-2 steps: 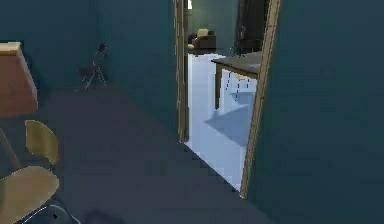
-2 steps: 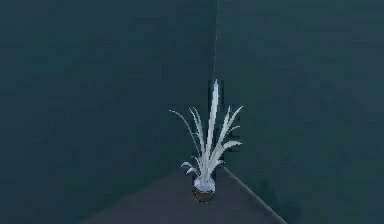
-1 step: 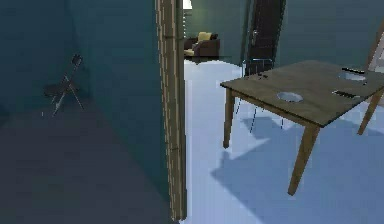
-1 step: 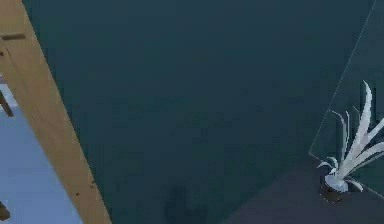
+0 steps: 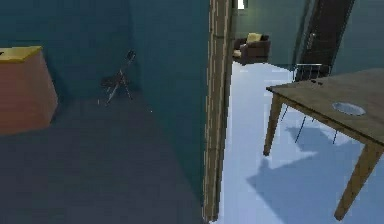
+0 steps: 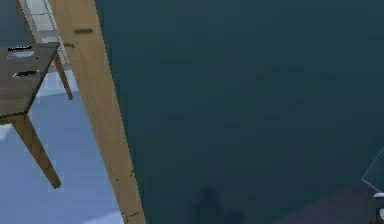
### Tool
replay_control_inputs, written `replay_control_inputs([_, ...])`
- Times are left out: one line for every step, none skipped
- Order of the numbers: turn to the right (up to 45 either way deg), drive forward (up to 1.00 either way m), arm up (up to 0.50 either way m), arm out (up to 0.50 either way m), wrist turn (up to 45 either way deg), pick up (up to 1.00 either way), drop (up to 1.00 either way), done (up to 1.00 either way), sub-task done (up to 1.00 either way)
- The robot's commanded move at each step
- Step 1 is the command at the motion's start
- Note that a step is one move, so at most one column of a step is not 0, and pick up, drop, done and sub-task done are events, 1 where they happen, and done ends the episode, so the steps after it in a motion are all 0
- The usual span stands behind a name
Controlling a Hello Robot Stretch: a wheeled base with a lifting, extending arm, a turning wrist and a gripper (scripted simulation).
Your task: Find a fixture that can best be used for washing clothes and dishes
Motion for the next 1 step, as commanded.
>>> replay_control_inputs([0.0, 0.1, 0.0, 0.0, 0.0, 0.0, 0.0, 0.0, 0.0])
